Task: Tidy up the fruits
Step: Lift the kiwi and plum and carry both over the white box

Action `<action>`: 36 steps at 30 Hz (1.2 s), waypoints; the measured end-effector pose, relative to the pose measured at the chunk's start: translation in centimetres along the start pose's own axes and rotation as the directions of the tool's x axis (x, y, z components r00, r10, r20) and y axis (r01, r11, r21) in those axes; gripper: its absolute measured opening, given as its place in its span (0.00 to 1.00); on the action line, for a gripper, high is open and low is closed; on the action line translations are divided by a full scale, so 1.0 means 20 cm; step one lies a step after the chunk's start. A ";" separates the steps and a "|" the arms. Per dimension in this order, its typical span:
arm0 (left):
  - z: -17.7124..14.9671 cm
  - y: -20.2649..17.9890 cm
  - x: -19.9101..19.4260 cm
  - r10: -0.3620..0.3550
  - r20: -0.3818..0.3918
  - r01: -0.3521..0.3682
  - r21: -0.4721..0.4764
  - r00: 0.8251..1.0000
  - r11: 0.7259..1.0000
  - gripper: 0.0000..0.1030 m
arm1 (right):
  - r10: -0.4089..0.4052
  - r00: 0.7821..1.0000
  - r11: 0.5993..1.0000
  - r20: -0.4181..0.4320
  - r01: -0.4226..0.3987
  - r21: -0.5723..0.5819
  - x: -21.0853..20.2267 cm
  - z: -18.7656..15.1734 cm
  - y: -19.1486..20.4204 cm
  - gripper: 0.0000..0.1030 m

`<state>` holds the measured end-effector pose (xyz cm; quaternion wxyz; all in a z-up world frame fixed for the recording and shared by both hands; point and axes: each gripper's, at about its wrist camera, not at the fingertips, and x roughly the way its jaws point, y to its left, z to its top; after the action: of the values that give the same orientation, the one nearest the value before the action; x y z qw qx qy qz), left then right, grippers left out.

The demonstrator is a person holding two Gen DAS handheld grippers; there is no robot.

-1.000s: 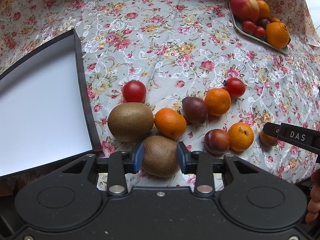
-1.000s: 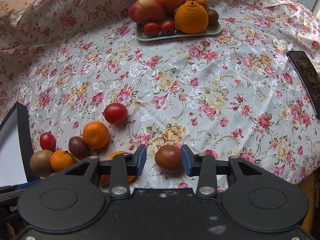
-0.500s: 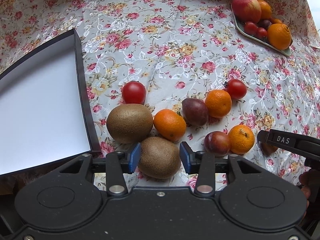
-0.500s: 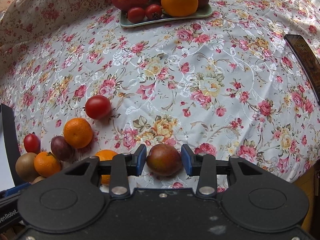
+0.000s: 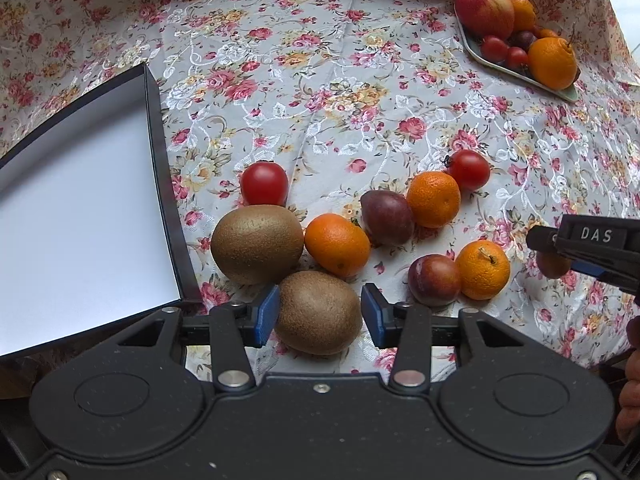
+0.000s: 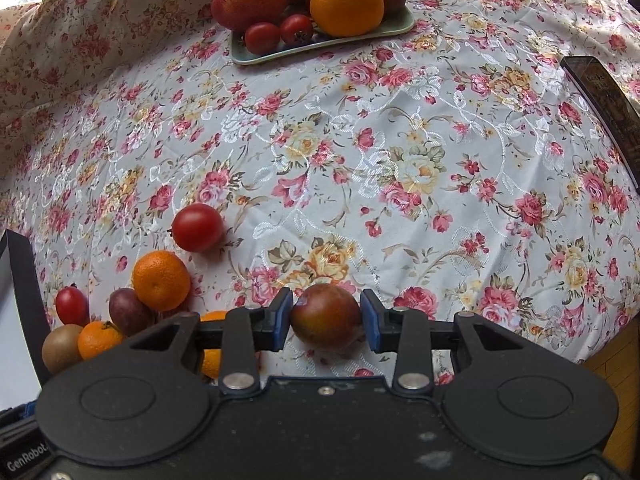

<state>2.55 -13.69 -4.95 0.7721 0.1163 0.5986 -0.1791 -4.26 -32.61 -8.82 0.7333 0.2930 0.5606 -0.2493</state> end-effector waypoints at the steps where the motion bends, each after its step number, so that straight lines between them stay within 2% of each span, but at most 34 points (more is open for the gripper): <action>1: 0.00 -0.01 0.01 0.005 0.002 -0.005 0.011 1.000 1.000 0.56 | 0.006 1.000 1.000 0.008 -0.006 0.000 -0.01 0.00 0.00 0.38; 8: -0.02 -0.09 0.05 0.085 0.017 -0.086 0.070 0.996 0.994 0.58 | 0.064 0.997 0.998 0.045 -0.064 -0.007 -0.09 0.01 0.03 0.38; 15: -0.02 -0.12 0.06 0.113 0.016 -0.114 0.071 0.993 0.991 0.60 | 0.070 0.996 0.997 0.059 -0.069 -0.015 -0.12 0.00 0.03 0.38; 18: -0.03 -0.13 0.05 0.145 0.031 -0.147 0.066 0.989 0.987 0.54 | 0.075 0.995 0.997 0.061 -0.075 -0.005 -0.13 0.00 0.01 0.38; 24: -0.02 -0.12 0.04 0.131 0.037 -0.133 0.040 0.991 0.990 0.53 | 0.075 0.995 0.997 0.069 -0.075 -0.001 -0.14 0.00 0.00 0.38; 30: -0.01 -0.12 0.02 0.059 0.030 -0.060 0.019 0.998 0.998 0.53 | 0.084 0.993 0.996 0.082 -0.085 0.003 -0.16 0.00 0.00 0.38; 36: 0.00 -0.16 -0.02 0.042 0.061 -0.044 0.023 0.997 0.999 0.53 | 0.087 0.991 0.996 0.102 -0.086 -0.008 -0.18 0.00 0.00 0.38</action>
<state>1.21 -16.48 -4.42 0.7920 0.1330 0.5702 -0.1731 -5.18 -32.46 -5.30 0.7717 0.3027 0.5094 -0.2311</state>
